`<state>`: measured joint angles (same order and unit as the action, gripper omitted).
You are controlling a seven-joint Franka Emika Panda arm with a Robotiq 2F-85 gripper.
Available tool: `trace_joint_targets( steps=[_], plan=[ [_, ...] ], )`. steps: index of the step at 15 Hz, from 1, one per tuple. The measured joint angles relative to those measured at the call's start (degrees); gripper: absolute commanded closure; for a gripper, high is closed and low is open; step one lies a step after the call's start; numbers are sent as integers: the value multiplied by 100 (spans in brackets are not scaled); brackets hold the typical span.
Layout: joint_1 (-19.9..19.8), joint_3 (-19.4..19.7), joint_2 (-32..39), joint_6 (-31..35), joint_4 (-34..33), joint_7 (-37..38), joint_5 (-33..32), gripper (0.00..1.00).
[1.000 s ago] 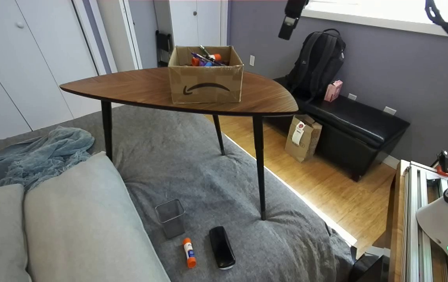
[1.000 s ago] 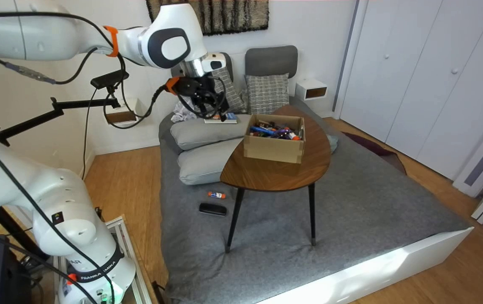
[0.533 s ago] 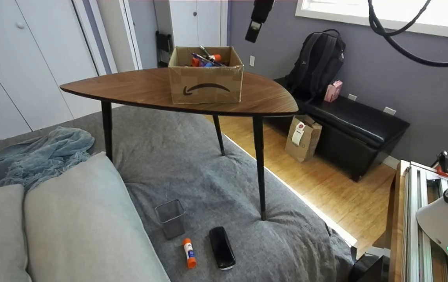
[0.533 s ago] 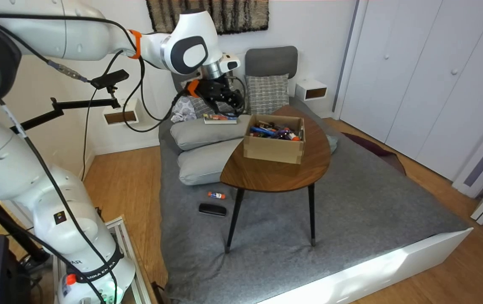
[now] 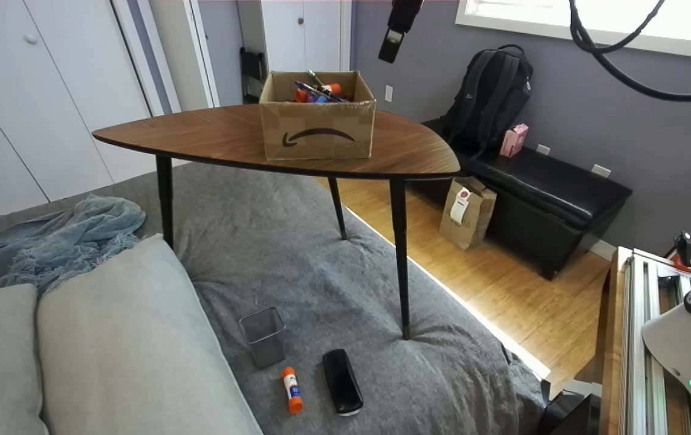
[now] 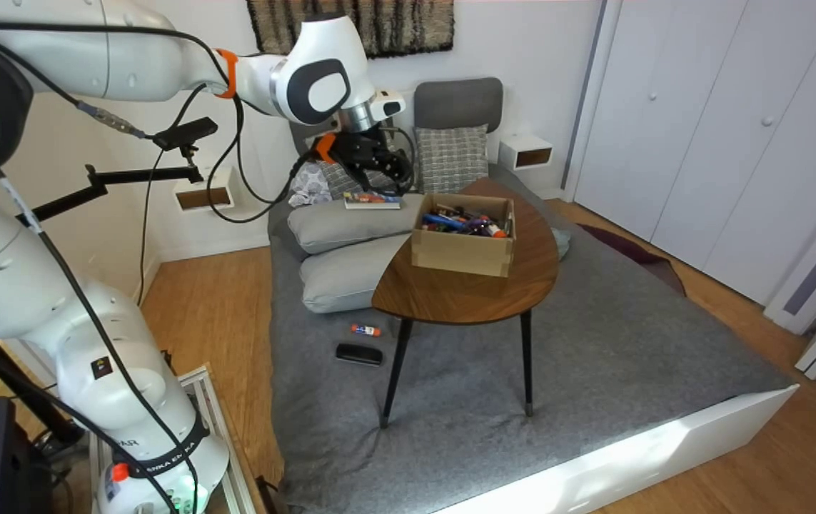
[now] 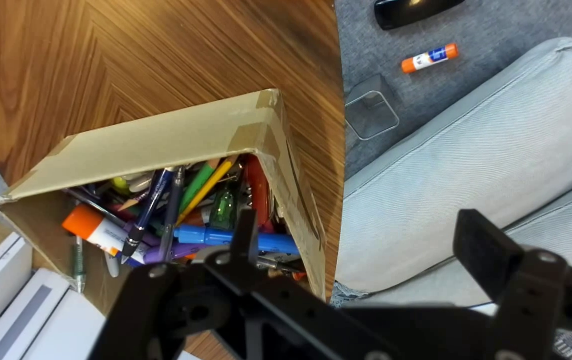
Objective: Put the box on the edge of the table, then remove the green object from the box
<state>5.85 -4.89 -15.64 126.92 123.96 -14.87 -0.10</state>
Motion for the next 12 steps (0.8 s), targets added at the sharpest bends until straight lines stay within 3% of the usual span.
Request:
trace_joint_targets(
  steps=[4,8,12],
  plan=[
    [47,215,216,661,42,-712,272,0],
    [227,519,568,1261,38,-2007,1392,0],
    [283,579,869,1287,3,-2998,2226,0]
  ],
)
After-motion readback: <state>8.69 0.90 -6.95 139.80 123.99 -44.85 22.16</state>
